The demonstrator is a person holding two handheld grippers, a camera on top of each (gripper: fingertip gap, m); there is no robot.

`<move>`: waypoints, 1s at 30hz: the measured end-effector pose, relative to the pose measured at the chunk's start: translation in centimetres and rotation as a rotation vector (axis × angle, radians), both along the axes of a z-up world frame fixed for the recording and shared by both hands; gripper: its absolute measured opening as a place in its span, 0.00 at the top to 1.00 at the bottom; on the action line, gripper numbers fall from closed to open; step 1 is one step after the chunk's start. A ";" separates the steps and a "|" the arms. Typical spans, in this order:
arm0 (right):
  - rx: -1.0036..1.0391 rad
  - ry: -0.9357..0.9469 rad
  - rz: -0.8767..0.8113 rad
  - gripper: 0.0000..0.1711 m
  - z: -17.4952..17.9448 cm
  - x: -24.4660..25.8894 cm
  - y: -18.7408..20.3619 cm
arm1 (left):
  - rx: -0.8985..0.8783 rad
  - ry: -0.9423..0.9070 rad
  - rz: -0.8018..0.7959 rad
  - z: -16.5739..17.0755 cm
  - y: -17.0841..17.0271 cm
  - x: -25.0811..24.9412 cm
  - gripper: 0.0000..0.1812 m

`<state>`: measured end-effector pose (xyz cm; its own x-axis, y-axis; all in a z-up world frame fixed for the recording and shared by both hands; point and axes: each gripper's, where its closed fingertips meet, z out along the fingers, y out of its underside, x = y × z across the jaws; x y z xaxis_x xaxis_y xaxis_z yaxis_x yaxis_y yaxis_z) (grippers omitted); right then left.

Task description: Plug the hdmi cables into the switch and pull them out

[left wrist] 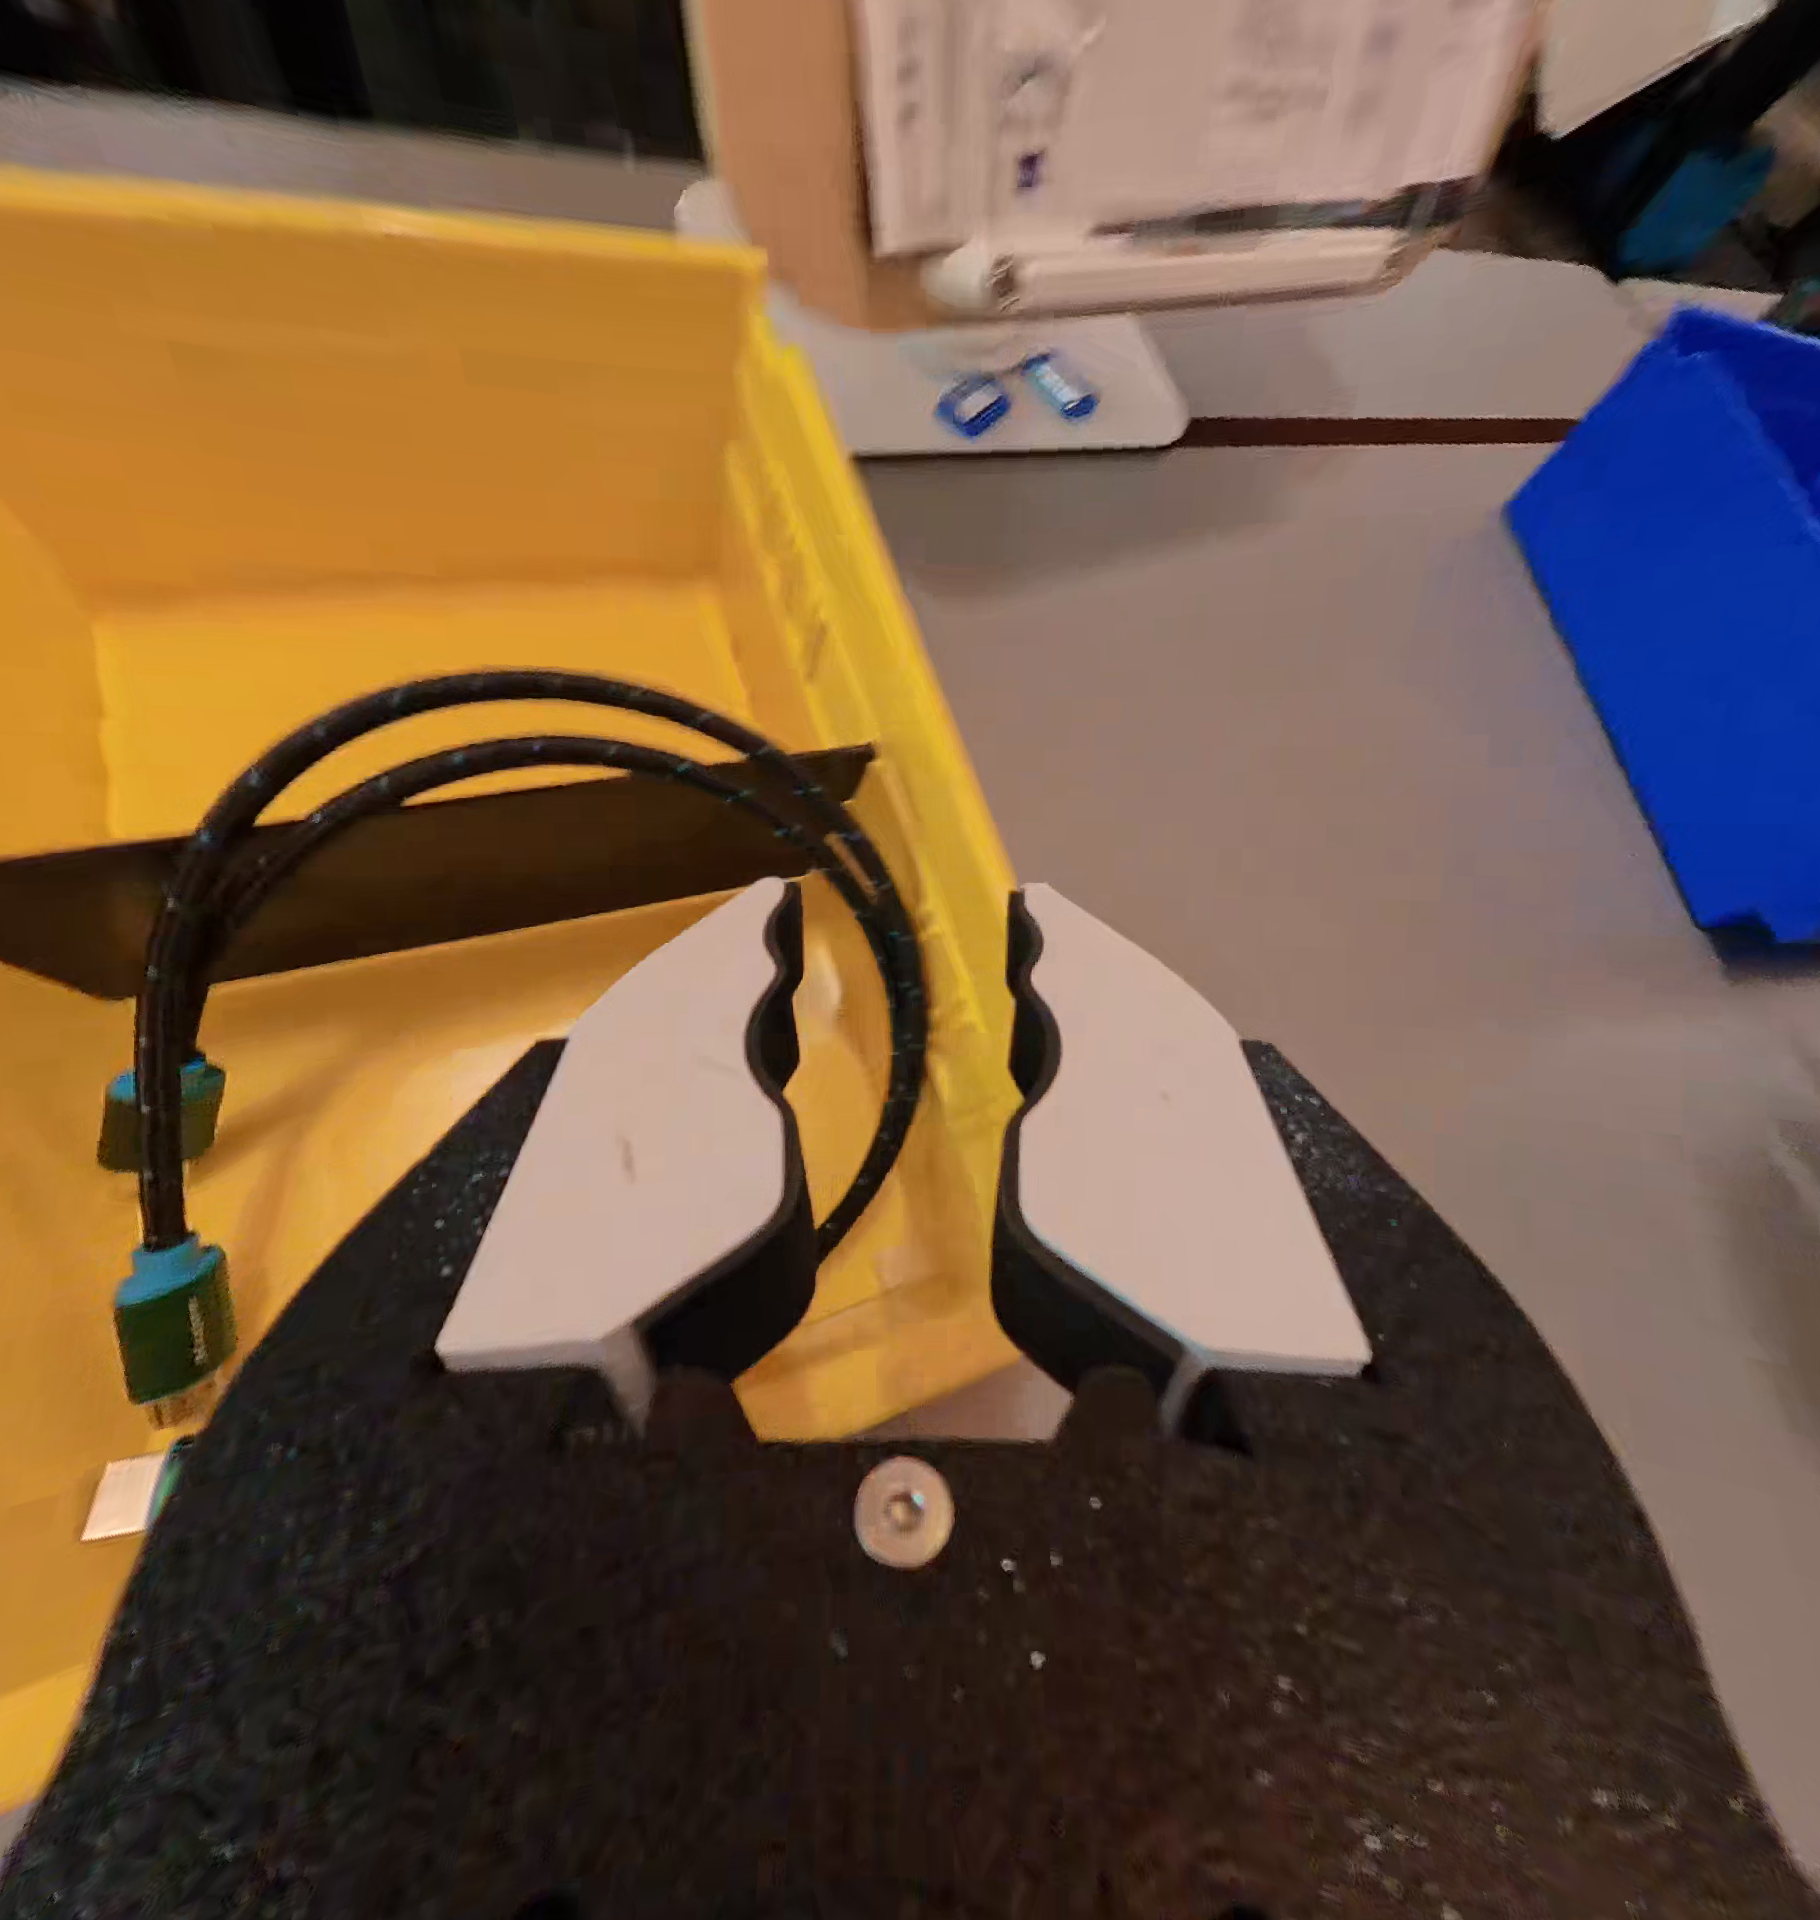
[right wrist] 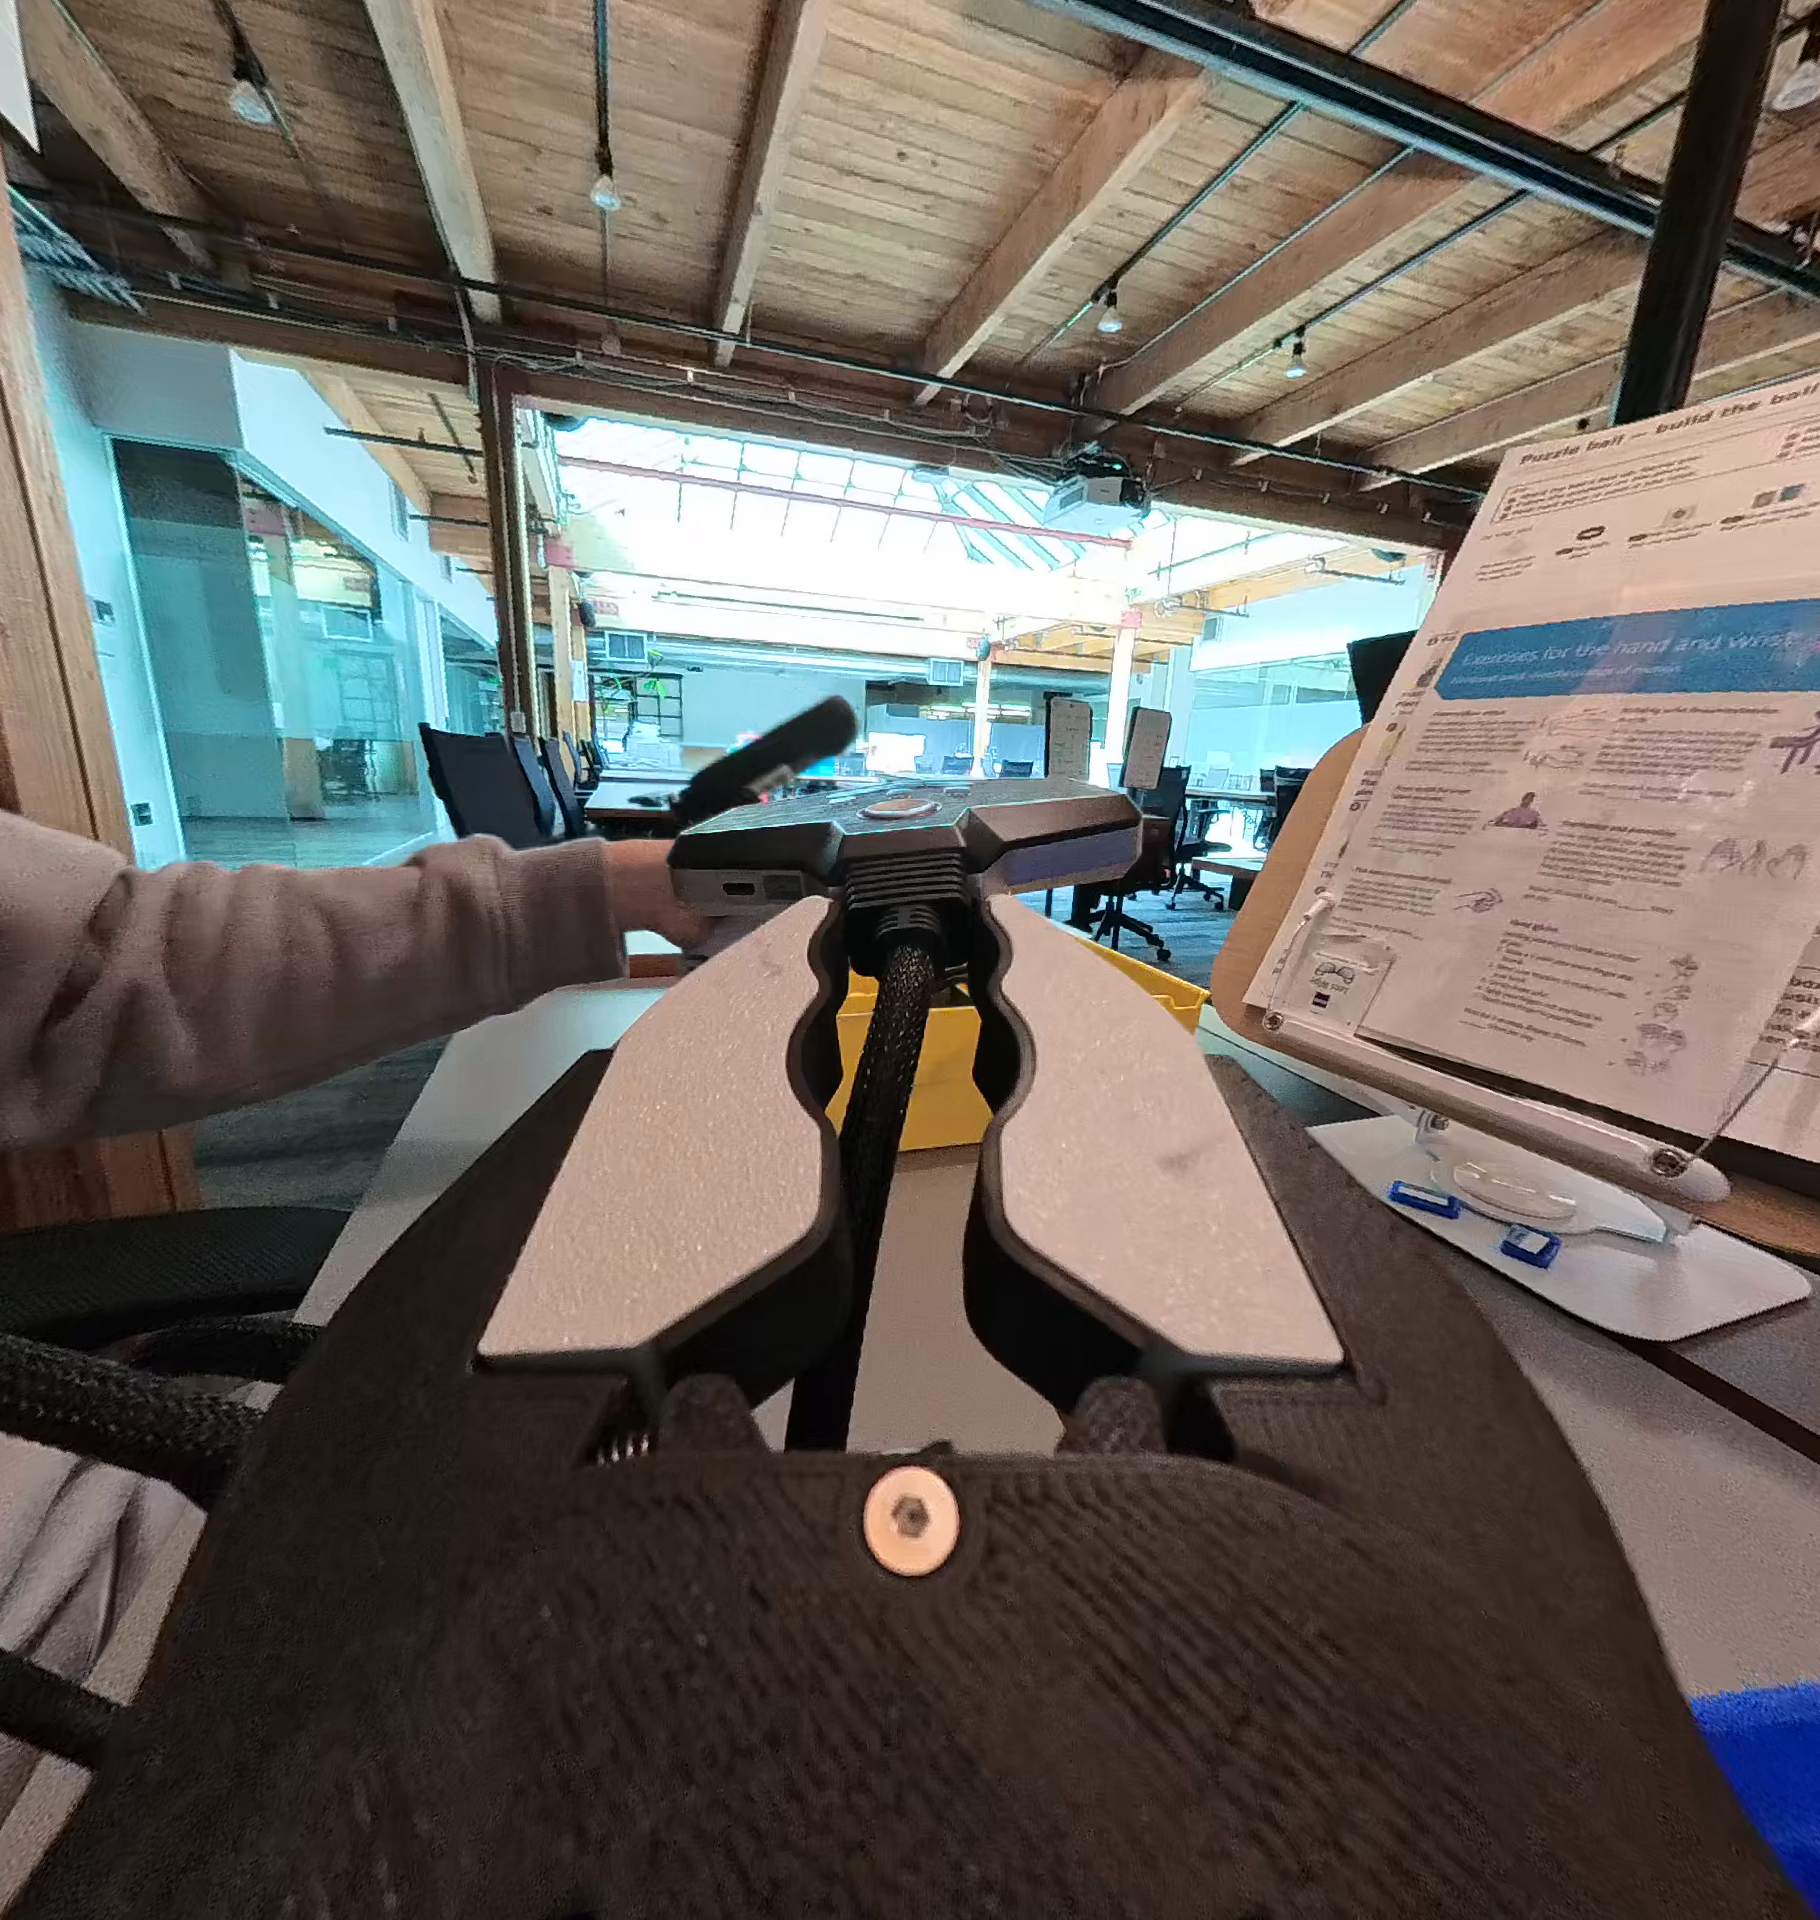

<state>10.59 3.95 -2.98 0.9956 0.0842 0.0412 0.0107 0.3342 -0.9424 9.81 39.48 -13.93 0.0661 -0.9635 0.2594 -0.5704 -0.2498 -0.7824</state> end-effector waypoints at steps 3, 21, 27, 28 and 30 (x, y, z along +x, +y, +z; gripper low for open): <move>-0.012 -0.009 0.004 0.87 -0.2 -0.1 0.0 | -0.096 0.066 0.061 -2.5 1.6 1.1 0.82; -0.044 -0.018 0.005 0.87 -1.3 0.4 0.2 | -0.359 0.168 0.168 -4.5 2.6 3.6 0.81; -0.037 -0.016 0.003 0.87 -1.3 0.6 -0.1 | -0.584 0.084 0.192 -3.6 2.0 4.2 0.83; -0.039 -0.018 0.003 0.87 -1.2 0.5 -0.1 | -0.598 0.085 0.189 -3.8 2.0 4.2 0.85; -0.045 -0.028 0.004 0.87 -1.2 0.4 0.0 | -0.619 0.065 0.198 -4.0 2.2 4.2 0.86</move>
<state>10.95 3.91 -4.21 0.9937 0.0905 0.0653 0.0362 0.2918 -0.9558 13.99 41.65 -17.89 0.2614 -0.6055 0.7517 -0.5086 -0.7483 -0.4260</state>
